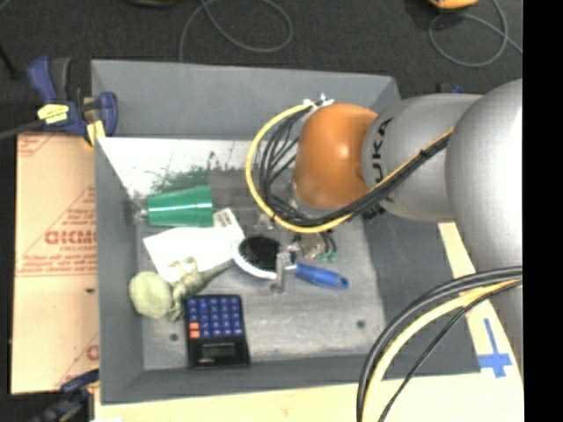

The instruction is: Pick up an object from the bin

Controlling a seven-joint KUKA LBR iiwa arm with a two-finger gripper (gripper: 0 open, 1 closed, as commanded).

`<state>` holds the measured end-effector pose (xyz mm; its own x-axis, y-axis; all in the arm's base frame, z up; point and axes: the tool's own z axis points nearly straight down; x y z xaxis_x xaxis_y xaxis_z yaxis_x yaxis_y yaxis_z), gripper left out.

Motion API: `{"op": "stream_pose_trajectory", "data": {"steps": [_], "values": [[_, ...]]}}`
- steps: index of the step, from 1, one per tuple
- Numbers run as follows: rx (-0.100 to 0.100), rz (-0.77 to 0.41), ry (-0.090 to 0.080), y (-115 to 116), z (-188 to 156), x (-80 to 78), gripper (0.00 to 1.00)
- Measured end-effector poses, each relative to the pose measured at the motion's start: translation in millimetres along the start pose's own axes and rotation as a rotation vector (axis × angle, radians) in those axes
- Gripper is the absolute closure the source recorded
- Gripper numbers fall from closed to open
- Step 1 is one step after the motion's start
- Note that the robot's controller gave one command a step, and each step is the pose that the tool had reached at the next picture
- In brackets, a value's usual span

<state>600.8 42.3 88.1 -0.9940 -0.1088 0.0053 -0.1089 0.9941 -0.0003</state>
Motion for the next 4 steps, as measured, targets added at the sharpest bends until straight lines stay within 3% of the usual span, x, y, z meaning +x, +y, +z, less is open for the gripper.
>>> {"op": "stream_pose_trajectory", "data": {"steps": [1, 2, 3, 4], "values": [[-0.001, 0.031, -0.013, 12, -23, -3.8, 0.00], [0.001, 0.006, -0.005, -4, 20, 1.5, 0.00], [-0.002, 0.057, -0.009, -5, 18, -0.8, 1.00], [-0.001, 0.065, -0.009, -5, 18, -1.0, 1.00]]}}
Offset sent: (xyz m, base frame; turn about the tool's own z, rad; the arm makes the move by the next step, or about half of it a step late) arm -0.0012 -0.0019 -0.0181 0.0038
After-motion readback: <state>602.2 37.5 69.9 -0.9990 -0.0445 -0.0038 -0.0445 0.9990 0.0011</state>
